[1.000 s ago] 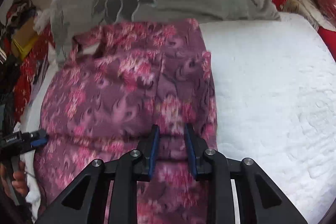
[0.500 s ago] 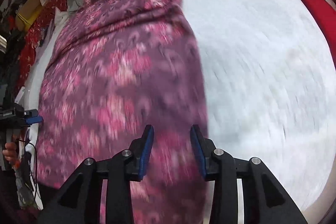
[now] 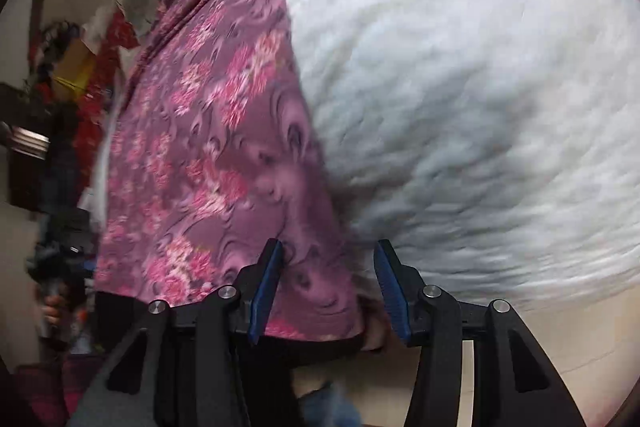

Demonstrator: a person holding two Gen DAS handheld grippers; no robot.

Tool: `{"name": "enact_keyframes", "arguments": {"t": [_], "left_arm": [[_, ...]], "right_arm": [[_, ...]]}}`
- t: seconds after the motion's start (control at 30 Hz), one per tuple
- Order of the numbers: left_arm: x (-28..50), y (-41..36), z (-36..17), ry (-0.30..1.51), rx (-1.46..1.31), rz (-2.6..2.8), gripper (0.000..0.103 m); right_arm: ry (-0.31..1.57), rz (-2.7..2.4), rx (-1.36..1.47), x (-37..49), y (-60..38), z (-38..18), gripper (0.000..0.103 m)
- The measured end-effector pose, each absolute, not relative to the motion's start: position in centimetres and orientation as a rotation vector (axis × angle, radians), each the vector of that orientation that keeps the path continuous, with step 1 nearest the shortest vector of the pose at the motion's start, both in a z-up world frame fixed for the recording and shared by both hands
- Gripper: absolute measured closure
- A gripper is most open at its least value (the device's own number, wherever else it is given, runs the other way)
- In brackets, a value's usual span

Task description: Fold small clothes

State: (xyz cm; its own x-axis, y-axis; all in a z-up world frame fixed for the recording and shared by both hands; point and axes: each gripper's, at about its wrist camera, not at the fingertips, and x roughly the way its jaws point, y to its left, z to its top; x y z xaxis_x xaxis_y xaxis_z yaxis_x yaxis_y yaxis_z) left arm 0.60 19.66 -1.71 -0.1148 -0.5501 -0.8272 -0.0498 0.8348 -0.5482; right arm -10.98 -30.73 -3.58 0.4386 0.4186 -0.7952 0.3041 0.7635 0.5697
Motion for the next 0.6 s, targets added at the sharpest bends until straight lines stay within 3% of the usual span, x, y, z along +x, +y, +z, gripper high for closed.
{"name": "enact_keyframes", "arguments": {"t": [0.17, 0.2, 0.23, 0.3, 0.33, 0.37, 0.4, 0.6], "left_arm": [[-0.8, 19.0, -0.7, 1.617, -0.398, -0.449, 0.041], [-1.2, 18.6, -0.3, 1.607, -0.353, -0.445, 0.046], [-1.5, 18.1, 0.0, 1.595, -0.294, -0.434, 0.056], [-2.4, 16.9, 0.7, 1.567, -0.152, -0.420, 0.065], [-2.6, 16.7, 1.0, 1.552, -0.132, -0.425, 0.079], [-2.9, 16.4, 1.4, 1.545, -0.126, -0.450, 0.089], [-3.1, 16.1, 1.8, 1.539, -0.123, -0.467, 0.099], [-2.3, 16.7, 3.2, 1.506, -0.331, -0.578, 0.099]], "right_arm": [[1.130, 0.168, 0.825, -11.1, -30.2, -5.1, 0.052], [1.134, 0.180, 0.816, -11.2, -30.0, -5.1, 0.052], [1.139, 0.200, 0.795, -11.2, -29.7, -5.0, 0.056], [1.135, 0.231, 0.766, -11.5, -29.2, -4.6, 0.072], [1.127, 0.246, 0.740, -11.5, -28.9, -4.2, 0.087], [1.117, 0.255, 0.725, -11.6, -28.7, -3.9, 0.094], [1.103, 0.256, 0.710, -11.7, -28.5, -3.4, 0.094], [0.995, 0.262, 0.691, -11.8, -27.7, -0.6, 0.098]]}}
